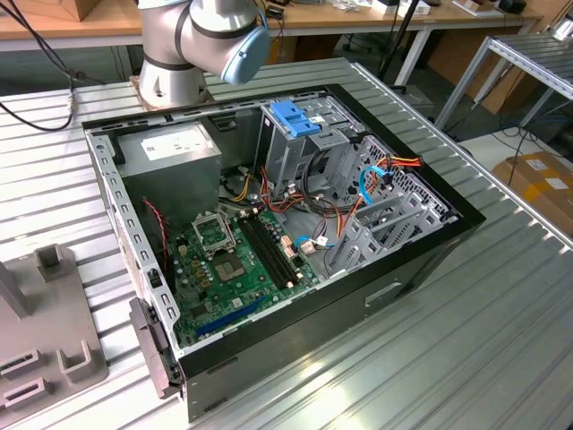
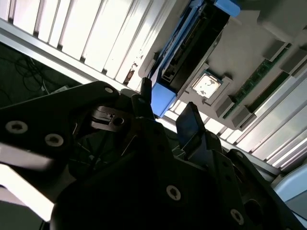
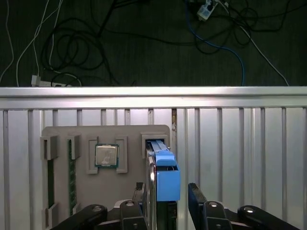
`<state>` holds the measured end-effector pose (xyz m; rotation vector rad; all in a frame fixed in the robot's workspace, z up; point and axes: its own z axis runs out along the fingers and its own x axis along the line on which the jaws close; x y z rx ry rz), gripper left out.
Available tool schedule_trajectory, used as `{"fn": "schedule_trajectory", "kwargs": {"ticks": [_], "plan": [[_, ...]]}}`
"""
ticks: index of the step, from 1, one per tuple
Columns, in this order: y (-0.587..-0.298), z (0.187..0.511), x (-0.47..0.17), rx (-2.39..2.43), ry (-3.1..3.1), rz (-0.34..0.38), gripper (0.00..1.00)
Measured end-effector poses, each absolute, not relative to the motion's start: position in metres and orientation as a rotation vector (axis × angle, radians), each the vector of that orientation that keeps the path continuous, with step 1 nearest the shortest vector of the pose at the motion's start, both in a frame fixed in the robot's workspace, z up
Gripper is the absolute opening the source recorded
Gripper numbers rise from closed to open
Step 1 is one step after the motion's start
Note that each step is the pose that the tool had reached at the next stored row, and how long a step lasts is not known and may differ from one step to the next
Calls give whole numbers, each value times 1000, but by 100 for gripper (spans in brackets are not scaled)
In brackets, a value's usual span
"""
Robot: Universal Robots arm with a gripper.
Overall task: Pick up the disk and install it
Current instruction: 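Pick up the disk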
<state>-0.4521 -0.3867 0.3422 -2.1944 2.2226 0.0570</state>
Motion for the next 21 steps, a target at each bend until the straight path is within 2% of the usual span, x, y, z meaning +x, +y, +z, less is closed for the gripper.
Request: {"fn": "schedule_trajectory", "kwargs": {"ticks": [8,9,10,21], "plan": [[-387,342,-452,-2196,2221,57,48],[-387,342,-452,-2196,2221,57,49],[-387,342,-452,-2196,2221,57,55],[-387,342,-452,-2196,2221,57,55]]}}
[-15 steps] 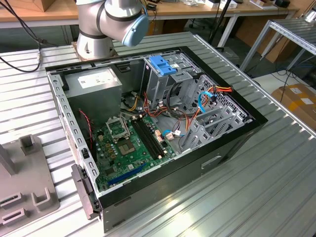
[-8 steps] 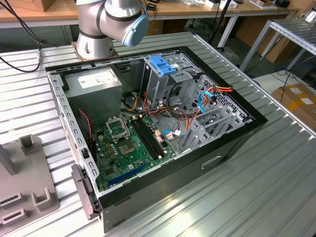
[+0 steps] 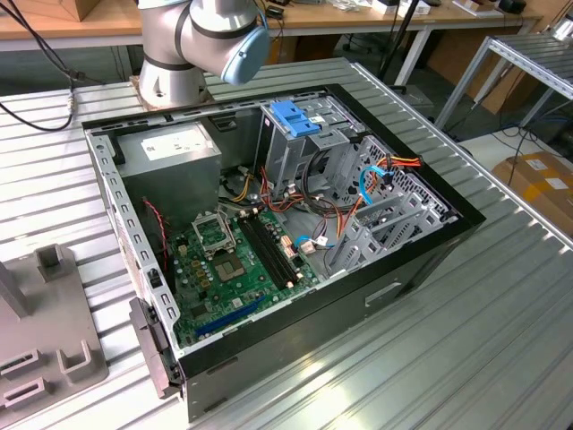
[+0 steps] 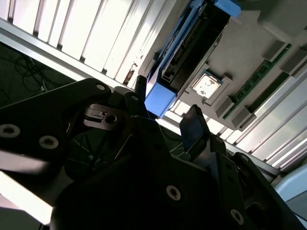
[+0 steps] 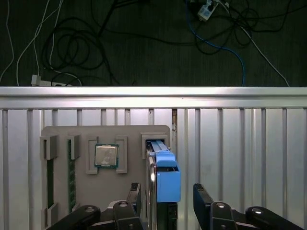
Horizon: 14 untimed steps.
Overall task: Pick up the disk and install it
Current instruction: 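Pick up the disk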
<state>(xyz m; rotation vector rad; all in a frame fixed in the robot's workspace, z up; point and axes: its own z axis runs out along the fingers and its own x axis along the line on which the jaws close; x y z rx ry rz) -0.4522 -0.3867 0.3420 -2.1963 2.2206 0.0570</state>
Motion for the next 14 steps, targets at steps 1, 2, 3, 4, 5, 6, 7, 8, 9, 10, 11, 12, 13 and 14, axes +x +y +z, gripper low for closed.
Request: {"fn": "schedule_trajectory", "kwargs": {"ticks": [1,2,3,4,5,6,7,8,9,10,11,12,13,14], "plan": [[-387,342,-452,-2196,2221,57,55],[-387,342,-452,-2196,2221,57,55],[-387,342,-452,-2196,2221,57,55],[-387,342,-452,-2196,2220,57,55],[-387,342,-452,-2197,2220,57,55],[-387,341,-452,-2196,2220,57,55],[-387,340,-452,-2196,2220,57,55],[-387,340,-452,-2197,2221,57,55],[-387,339,-452,-2197,2220,57,55],[-387,337,-452,-2197,2221,57,55],[-387,336,-452,-2196,2220,57,55],[-387,336,-452,-2197,2221,57,55],[-387,336,-452,-2197,2221,57,55],[-387,335,-452,-2197,2220,57,55]]}}
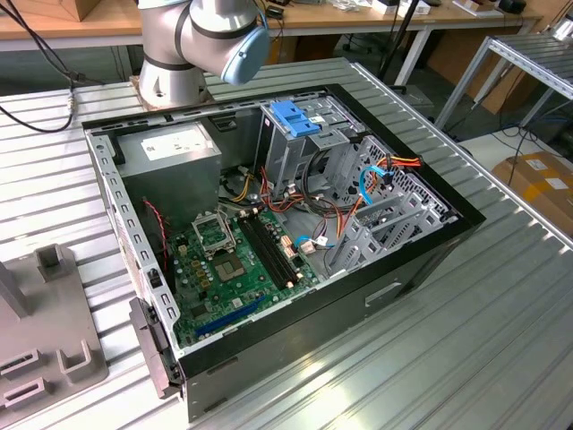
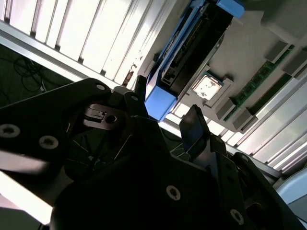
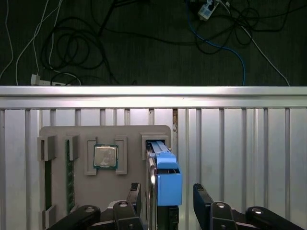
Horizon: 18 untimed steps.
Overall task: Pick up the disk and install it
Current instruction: 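Pick up the disk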
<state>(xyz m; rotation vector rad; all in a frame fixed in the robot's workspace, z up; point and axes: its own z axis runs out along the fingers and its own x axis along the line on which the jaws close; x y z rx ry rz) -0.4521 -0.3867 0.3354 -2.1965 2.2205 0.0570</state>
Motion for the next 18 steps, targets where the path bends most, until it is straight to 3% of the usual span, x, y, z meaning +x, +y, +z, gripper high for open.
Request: {"fn": "schedule_trajectory", "kwargs": {"ticks": [18], "plan": [[-387,321,-452,-2197,2220,57,55]]}}
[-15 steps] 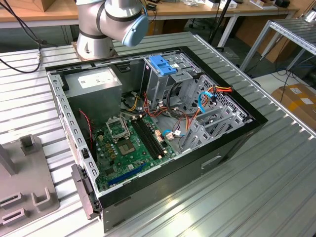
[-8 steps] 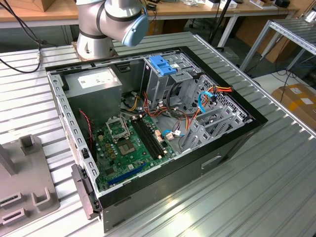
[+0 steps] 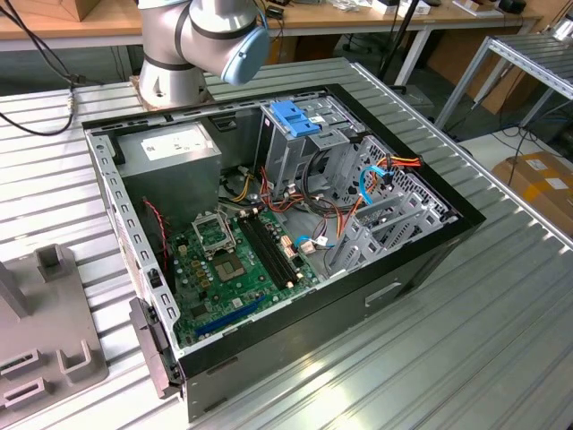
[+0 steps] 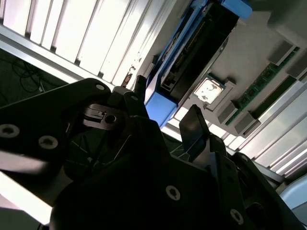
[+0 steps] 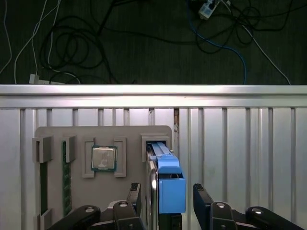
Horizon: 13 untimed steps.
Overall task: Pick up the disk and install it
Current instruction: 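Pick up the disk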
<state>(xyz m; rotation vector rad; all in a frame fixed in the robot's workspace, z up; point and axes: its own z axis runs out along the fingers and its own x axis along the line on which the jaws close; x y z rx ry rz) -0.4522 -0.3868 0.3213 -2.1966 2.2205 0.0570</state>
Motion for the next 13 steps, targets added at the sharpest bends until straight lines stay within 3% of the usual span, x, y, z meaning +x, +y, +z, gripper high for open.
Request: {"fn": "schedule_trajectory", "kwargs": {"ticks": [13], "plan": [[-386,311,-453,-2197,2221,57,55]]}}
